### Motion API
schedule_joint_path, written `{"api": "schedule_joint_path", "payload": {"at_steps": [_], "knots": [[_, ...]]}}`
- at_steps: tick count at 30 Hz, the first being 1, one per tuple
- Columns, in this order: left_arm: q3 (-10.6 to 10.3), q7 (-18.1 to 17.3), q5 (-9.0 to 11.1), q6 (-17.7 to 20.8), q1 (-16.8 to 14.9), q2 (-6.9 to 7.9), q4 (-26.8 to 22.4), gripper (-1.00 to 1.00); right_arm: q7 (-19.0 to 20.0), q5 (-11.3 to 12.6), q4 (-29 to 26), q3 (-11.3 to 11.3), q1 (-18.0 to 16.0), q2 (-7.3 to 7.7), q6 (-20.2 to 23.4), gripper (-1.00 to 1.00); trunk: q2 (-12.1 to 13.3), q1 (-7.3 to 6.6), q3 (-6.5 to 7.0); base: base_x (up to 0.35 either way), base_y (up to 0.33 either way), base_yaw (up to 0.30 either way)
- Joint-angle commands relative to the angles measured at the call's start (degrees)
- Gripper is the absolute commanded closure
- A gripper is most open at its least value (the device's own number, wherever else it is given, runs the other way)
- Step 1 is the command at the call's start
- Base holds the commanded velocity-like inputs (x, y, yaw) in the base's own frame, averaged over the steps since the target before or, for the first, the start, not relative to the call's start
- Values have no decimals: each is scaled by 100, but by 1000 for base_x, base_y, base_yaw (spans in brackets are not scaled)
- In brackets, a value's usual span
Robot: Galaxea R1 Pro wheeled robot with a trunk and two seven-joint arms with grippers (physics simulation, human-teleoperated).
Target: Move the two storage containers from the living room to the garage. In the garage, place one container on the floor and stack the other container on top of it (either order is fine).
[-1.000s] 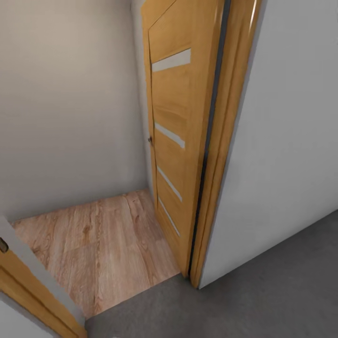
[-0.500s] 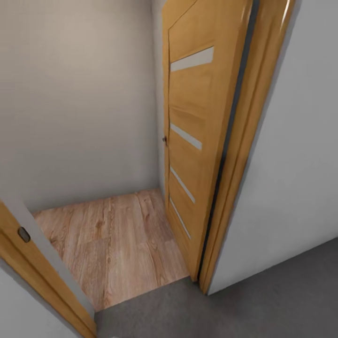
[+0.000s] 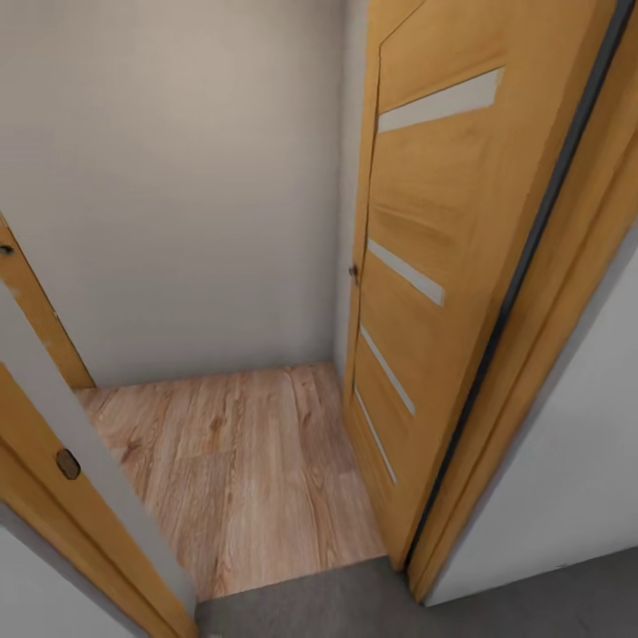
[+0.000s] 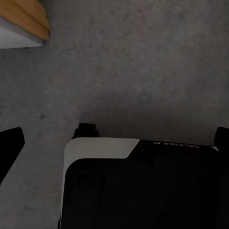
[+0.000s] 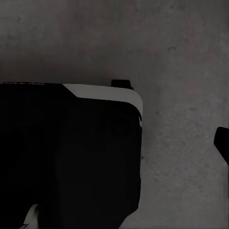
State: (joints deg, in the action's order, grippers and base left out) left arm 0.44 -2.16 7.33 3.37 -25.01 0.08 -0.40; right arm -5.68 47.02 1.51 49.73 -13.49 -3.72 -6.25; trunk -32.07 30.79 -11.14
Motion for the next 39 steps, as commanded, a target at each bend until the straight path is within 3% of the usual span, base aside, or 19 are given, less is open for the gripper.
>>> {"api": "schedule_joint_path", "payload": {"at_steps": [1, 15, 29, 39], "knots": [[1, -21, 58, 32, -4, 1, -4, -100, -3, 44, 16, 46, -5, -6, -25, -100, -7, 5, -9, 317, 0, 247], [9, -16, 67, 32, -4, -14, -4, -100, 1, 44, 14, 46, -6, -3, -25, -100, -7, 5, -9, 73, -6, 31], [9, -17, 69, 32, -4, -17, -4, -100, -1, -4, 16, 51, -6, 0, -21, -100, -7, 5, -9, 0, -180, 3], [17, -20, 93, 32, -4, 1, -4, -100, -12, -9, 16, 46, -5, 18, -25, -100, -7, 5, -9, 0, -26, 226]]}}
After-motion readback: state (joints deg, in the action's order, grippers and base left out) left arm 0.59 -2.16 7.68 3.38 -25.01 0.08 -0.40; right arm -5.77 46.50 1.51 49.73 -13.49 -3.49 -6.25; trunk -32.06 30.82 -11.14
